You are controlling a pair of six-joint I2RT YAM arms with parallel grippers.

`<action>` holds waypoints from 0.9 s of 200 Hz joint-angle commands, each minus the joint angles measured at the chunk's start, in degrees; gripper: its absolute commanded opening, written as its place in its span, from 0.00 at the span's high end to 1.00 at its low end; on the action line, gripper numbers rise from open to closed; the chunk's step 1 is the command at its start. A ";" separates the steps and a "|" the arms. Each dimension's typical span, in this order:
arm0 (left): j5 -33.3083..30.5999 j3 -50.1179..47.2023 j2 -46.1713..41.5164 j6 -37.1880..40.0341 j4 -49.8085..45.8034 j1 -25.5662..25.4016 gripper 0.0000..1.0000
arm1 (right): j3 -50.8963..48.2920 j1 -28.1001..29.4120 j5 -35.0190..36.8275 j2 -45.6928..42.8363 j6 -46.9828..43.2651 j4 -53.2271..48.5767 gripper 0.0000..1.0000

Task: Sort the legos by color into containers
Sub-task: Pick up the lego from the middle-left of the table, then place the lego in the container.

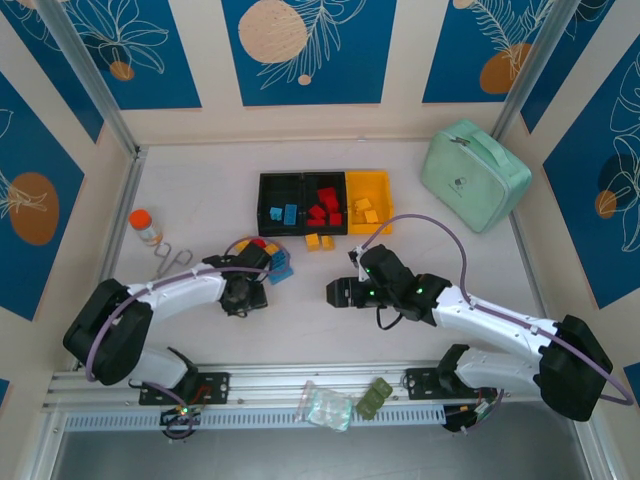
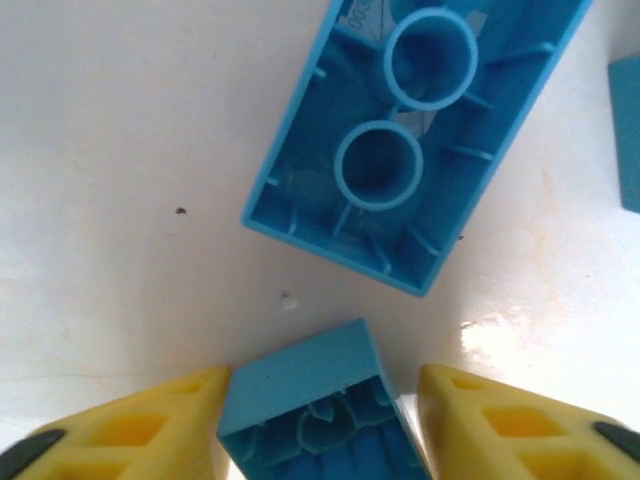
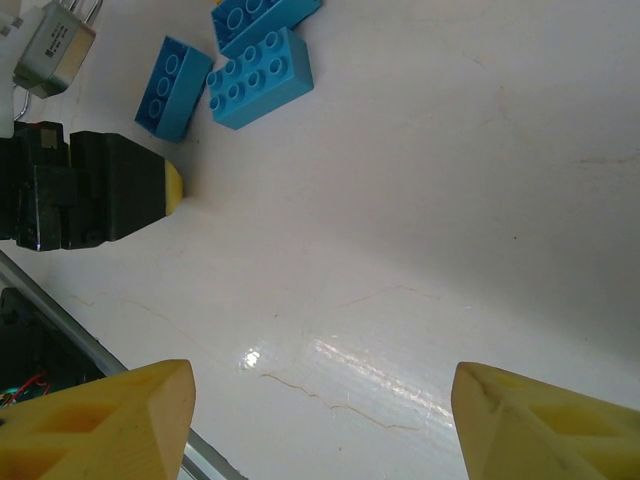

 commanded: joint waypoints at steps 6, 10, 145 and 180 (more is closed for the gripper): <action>1.74 1.46 -0.35 -0.15 0.44 -1.48 0.58 | -0.55 0.29 0.09 0.10 0.50 1.47 0.32; 1.70 1.55 -0.81 -0.05 0.10 -1.50 0.58 | -0.54 0.31 0.04 0.10 0.52 1.56 0.32; -0.89 26.99 5.05 15.58 -6.80 3.56 0.63 | 1.10 1.38 0.57 0.45 0.50 1.29 0.32; -0.85 37.32 13.81 19.41 -6.68 5.74 0.62 | 1.69 2.00 2.75 -0.16 0.94 0.35 0.32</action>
